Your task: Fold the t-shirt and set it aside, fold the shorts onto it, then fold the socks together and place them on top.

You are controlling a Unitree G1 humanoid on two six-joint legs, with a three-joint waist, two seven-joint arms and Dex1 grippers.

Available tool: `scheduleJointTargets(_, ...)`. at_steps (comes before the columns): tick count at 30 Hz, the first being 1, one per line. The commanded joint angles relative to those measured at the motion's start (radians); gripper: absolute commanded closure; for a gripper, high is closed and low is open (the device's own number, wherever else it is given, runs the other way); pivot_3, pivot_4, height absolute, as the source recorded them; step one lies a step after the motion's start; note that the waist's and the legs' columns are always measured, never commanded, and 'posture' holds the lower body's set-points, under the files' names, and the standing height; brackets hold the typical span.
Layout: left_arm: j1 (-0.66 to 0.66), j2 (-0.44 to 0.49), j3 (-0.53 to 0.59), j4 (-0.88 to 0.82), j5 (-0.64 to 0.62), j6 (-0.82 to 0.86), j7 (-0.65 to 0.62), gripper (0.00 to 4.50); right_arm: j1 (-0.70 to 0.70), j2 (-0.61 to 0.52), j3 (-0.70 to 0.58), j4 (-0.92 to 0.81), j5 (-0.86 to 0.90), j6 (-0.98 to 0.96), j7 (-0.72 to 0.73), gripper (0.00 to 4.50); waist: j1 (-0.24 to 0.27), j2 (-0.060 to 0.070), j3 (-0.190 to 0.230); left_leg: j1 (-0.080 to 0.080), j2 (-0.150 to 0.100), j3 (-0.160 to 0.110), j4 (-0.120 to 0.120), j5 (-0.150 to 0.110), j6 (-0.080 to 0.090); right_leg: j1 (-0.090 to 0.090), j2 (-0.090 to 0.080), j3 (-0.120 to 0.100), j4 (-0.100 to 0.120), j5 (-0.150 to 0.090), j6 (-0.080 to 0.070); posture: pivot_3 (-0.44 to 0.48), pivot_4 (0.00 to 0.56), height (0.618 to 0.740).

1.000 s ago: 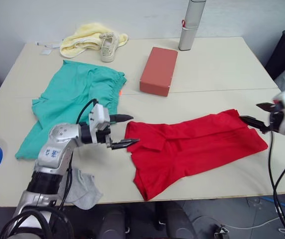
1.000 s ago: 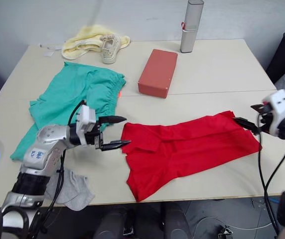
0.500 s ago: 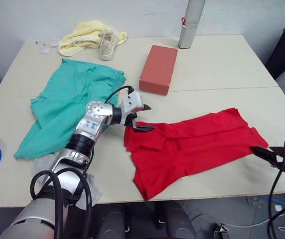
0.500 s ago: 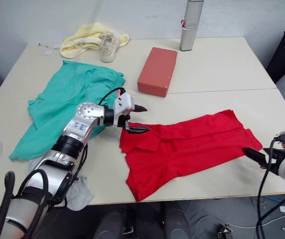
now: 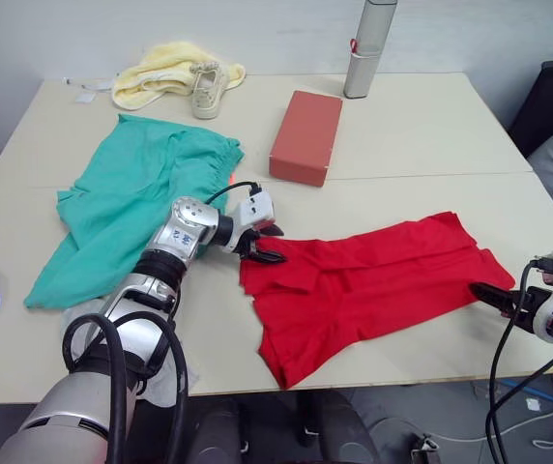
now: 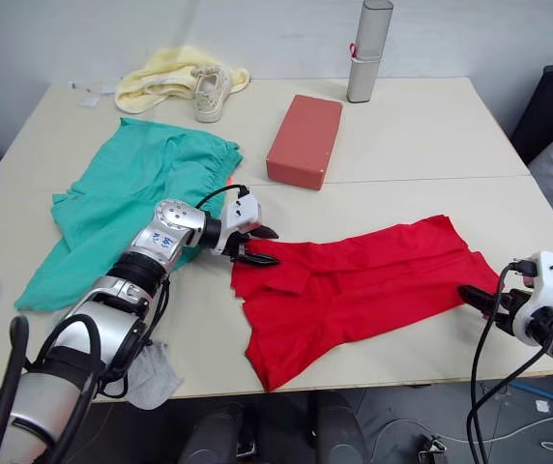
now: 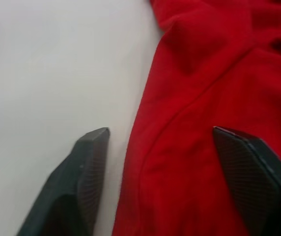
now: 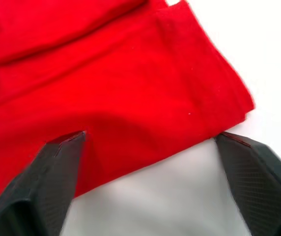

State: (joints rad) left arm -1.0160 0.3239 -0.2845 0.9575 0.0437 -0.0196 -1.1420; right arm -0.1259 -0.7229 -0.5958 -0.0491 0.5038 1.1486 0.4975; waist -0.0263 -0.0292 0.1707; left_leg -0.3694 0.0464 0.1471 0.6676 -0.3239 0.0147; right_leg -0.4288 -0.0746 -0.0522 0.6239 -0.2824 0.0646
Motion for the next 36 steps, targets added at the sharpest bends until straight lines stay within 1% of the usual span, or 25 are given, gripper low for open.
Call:
scheduleJointTargets(1,0.018,0.003,-0.024,0.000,0.038,0.018,-0.021,2.46,-0.023,0.001,0.050,0.069,-0.025,-0.050,-0.005,1.64,-0.004,-0.003,-0.002,0.000,0.000,0.000,0.000,0.000,0.000,0.000,0.000,0.000,0.000,0.000,0.000,0.000,0.150,0.740)
scheduleJointTargets(3,0.029,0.012,-0.023,-0.015,0.042,0.037,-0.028,3.14,-0.041,-0.003,0.072,0.099,-0.045,-0.090,-0.003,2.40,-0.006,-0.005,-0.003,0.001,0.000,0.000,0.000,0.000,0.000,0.000,0.000,0.001,0.000,0.000,0.000,0.000,0.150,0.740)
scheduleJointTargets(6,0.056,0.029,-0.020,-0.068,0.034,0.075,-0.047,4.04,-0.056,-0.015,0.101,0.131,-0.071,-0.145,0.012,3.44,-0.007,-0.005,-0.003,0.001,0.001,0.000,0.000,0.000,0.000,0.000,0.000,0.001,0.001,0.000,0.000,0.000,0.150,0.740)
scheduleJointTargets(7,0.087,0.046,-0.012,-0.151,0.013,0.130,-0.071,4.38,-0.067,-0.021,0.114,0.146,-0.082,-0.178,0.023,3.82,-0.008,-0.005,-0.003,0.001,0.001,0.000,0.000,0.000,0.000,0.000,0.000,0.001,0.001,0.000,0.000,0.000,0.150,0.740)
scheduleJointTargets(8,0.126,0.068,-0.003,-0.257,-0.016,0.200,-0.103,4.50,-0.083,-0.027,0.124,0.158,-0.089,-0.205,0.030,4.15,-0.011,-0.004,-0.003,0.001,0.001,0.000,0.000,0.000,-0.001,0.000,0.000,0.001,0.001,0.000,0.000,0.000,0.150,0.740)
scheduleJointTargets(9,0.165,0.092,0.003,-0.366,-0.044,0.275,-0.130,4.50,-0.098,-0.034,0.136,0.171,-0.095,-0.237,0.045,4.49,-0.018,-0.004,-0.003,0.002,0.001,0.001,-0.001,0.000,-0.001,0.000,0.000,0.002,0.002,0.000,-0.001,0.000,0.150,0.740)
scheduleJointTargets(11,0.236,0.136,0.012,-0.551,-0.079,0.392,-0.146,4.50,-0.130,-0.043,0.157,0.205,-0.110,-0.286,0.058,4.49,-0.021,-0.002,-0.002,0.001,0.001,0.000,-0.002,0.001,-0.002,-0.001,0.000,0.002,0.002,-0.001,-0.001,0.000,0.150,0.740)
scheduleJointTargets(13,0.302,0.175,0.019,-0.701,-0.103,0.479,-0.135,4.50,-0.170,-0.047,0.181,0.254,-0.129,-0.342,0.069,4.49,-0.023,0.000,-0.001,0.001,0.002,0.000,-0.002,0.001,-0.003,-0.002,0.001,0.002,0.003,-0.001,-0.002,0.000,0.150,0.740)
scheduleJointTargets(17,0.399,0.215,0.030,-0.901,-0.133,0.596,-0.088,4.50,-0.260,-0.041,0.238,0.363,-0.176,-0.478,0.089,4.49,-0.012,0.003,0.001,0.001,0.001,0.000,-0.001,0.002,-0.003,-0.002,0.000,0.002,0.004,-0.001,-0.002,0.000,0.150,0.740)
scheduleJointTargets(23,0.516,0.239,0.072,-1.128,-0.195,0.749,0.008,4.50,-0.383,-0.011,0.329,0.524,-0.245,-0.656,0.095,4.49,-0.001,0.009,0.004,0.000,0.001,0.000,-0.001,0.002,-0.003,-0.002,0.000,0.002,0.003,-0.001,-0.002,0.000,0.150,0.740)
scheduleJointTargets(27,0.612,0.249,0.115,-1.264,-0.228,0.811,0.092,4.50,-0.449,0.029,0.373,0.606,-0.275,-0.785,0.121,4.49,-0.003,0.010,0.005,0.000,0.001,0.000,-0.001,0.003,-0.004,-0.002,0.000,0.003,0.003,-0.001,-0.002,0.000,0.150,0.740)
scheduleJointTargets(31,0.693,0.250,0.144,-1.348,-0.258,0.816,0.156,4.50,-0.495,0.059,0.377,0.664,-0.271,-0.818,0.126,4.49,-0.004,0.012,0.006,0.000,0.001,0.000,-0.001,0.003,-0.004,-0.002,0.000,0.003,0.004,-0.001,-0.002,0.000,0.150,0.740)
scheduleJointTargets(32,0.707,0.253,0.146,-1.355,-0.261,0.808,0.168,4.50,-0.492,0.055,0.388,0.658,-0.263,-0.804,0.166,4.49,-0.004,0.013,0.006,0.001,0.001,0.000,-0.001,0.003,-0.005,-0.002,0.000,0.003,0.004,-0.001,-0.002,0.000,0.150,0.740)
scheduleJointTargets(34,0.727,0.245,0.157,-1.365,-0.288,0.810,0.181,4.50,-0.478,0.044,0.408,0.636,-0.270,-0.799,0.210,4.08,-0.003,0.013,0.006,0.001,0.001,0.000,-0.001,0.003,-0.005,-0.002,0.000,0.003,0.004,-0.001,-0.002,0.000,0.150,0.740)
scheduleJointTargets(36,0.742,0.219,0.183,-1.368,-0.338,0.824,0.192,4.50,-0.464,0.035,0.410,0.612,-0.271,-0.790,0.236,3.59,-0.002,0.013,0.006,0.001,0.001,0.000,-0.001,0.003,-0.005,-0.002,0.000,0.003,0.004,-0.001,-0.002,0.000,0.150,0.740)
